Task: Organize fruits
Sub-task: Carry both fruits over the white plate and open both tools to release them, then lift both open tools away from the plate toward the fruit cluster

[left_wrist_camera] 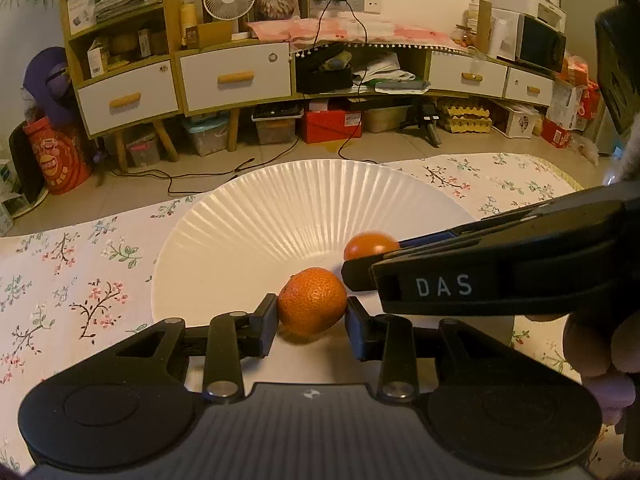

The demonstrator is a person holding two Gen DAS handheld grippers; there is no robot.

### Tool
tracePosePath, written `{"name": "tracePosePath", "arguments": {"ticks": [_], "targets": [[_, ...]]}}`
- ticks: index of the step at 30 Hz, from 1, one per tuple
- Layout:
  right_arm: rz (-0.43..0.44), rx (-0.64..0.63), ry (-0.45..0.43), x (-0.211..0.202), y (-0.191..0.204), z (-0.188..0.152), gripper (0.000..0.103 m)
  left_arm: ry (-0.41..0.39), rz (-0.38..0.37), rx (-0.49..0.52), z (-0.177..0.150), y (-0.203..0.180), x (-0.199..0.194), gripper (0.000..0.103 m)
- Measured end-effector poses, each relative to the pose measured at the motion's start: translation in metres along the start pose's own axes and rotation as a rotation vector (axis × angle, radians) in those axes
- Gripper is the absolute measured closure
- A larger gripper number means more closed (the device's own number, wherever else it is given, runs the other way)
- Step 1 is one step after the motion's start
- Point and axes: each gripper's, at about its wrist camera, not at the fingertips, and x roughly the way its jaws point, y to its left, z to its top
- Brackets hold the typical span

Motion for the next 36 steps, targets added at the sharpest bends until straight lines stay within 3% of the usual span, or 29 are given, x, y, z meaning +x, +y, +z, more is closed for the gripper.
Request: {"name": "tracePosePath", "arguments": {"ticks": [5,11,13,22,36], "targets": [[0.0,0.006,-0.002,-0.002,-0.001,0.003,0.068,-0.012,0.005,0.012,0.001,-0.002,-0.005,0.069],[-0.008,0.008,-0.014,-0.011,-0.002,0.003,0.056,-0.023,0.004,0.017,0.001,-0.003,-0.014,0.051],[-0.011,0.011,-0.021,-0.016,-0.001,0.003,0.047,-0.022,0.005,0.016,0.0,-0.002,-0.017,0.048],[-0.015,-0.02,-0.051,-0.039,0.008,-0.001,0.035,-0.03,0.01,0.018,-0.008,0.0,-0.039,0.028],[-0.044,-0.008,-0.05,-0.062,0.008,-0.027,0.022,-0.016,0.011,0.003,-0.035,0.013,-0.076,0.013]]}}
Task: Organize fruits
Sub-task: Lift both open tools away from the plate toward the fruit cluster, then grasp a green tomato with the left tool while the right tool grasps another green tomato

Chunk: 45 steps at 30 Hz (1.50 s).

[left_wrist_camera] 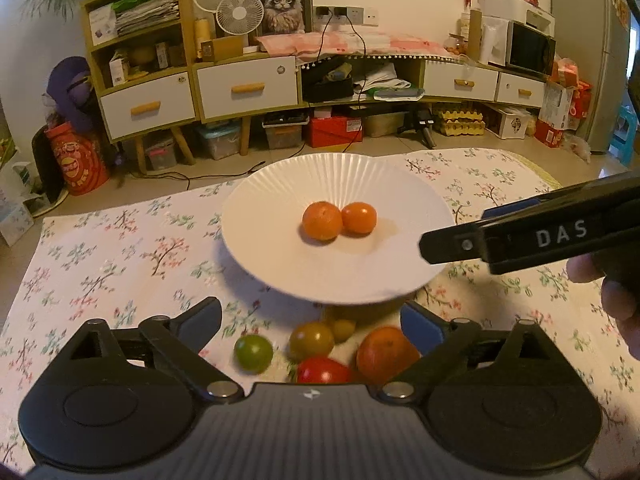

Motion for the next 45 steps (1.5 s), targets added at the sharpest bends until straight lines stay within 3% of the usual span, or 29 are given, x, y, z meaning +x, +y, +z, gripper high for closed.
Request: {"name": "tracePosePath", "arguments": {"ticks": [19,35,45], "targets": [[-0.044,-0.054,0.028,-0.018,0.012,-0.049,0.009,0.072,-0.011,-0.02,-0.054,0.006,-0.025,0.009],[-0.081,-0.222,0.101,-0.011,0.032,-0.096,0.007,0.121,-0.039,0.005,-0.096,0.001,-0.029,0.009],[-0.088,-0.267,0.075,-0.009,0.038,-0.103,0.001,0.096,-0.062,-0.005,-0.105,-0.003,-0.032,0.009]]}}
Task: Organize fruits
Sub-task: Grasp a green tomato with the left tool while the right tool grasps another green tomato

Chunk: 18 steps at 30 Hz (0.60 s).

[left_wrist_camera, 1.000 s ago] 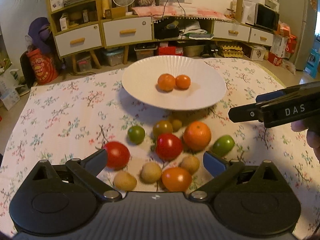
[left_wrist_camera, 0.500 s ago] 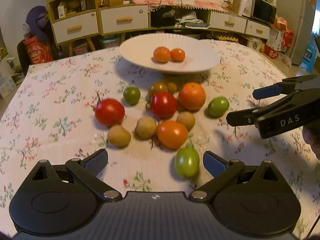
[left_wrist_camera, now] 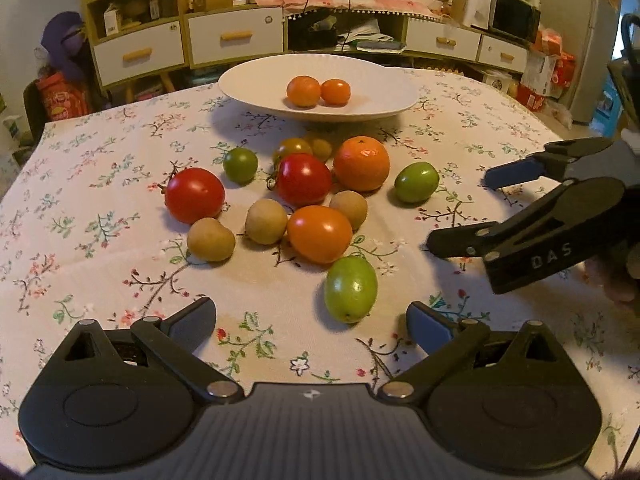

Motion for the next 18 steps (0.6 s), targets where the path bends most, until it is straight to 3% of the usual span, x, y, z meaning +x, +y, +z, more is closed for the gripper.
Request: {"name": "tracePosePath", "arguments": {"ticks": [4,8,18], "targets": [[0.008,-0.01,-0.014,0.002,0.004,0.002,0.002,-0.003,-0.021,0.012,0.0,-0.003,-0.003,0.015],[0.02,-0.02,-0.025,0.005,0.007,0.006,0.004,-0.016,-0.04,0.026,0.001,-0.007,-0.006,0.035],[0.041,-0.032,-0.046,0.005,0.012,0.011,0.02,-0.023,-0.063,0.005,0.005,-0.008,-0.007,0.062]]}}
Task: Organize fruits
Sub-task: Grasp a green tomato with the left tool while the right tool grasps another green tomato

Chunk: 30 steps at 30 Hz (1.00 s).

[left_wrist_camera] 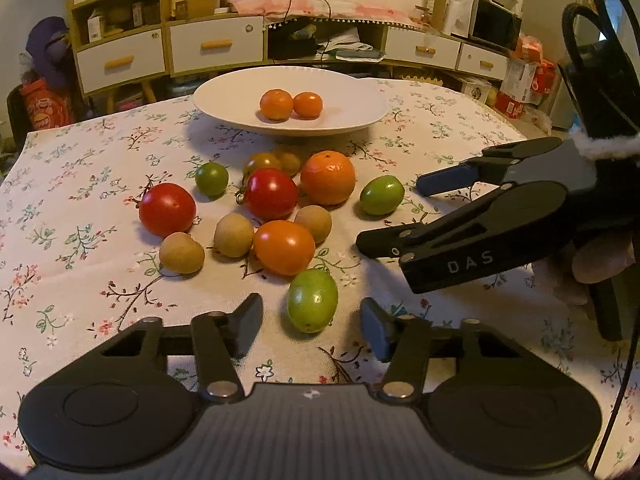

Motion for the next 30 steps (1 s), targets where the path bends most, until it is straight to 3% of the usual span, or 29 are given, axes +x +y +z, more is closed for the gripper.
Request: {"name": "tracePosePath", "arguments": {"ticks": [7,17,30], "targets": [[0.009,-0.008,-0.009,0.0011,0.0021,0.0045,0.032,0.001,-0.013,-0.005,0.0017,-0.0018,0.0002,0.074],[0.011,-0.012,-0.018,0.0006,0.0033,0.0062,0.043,0.002,-0.027,-0.009,0.0024,-0.0025,-0.0004,0.085],[0.007,-0.013,-0.022,0.0001,0.0047,0.0093,0.055,0.003,-0.032,-0.009,0.0026,-0.0038,-0.0011,0.088]]}}
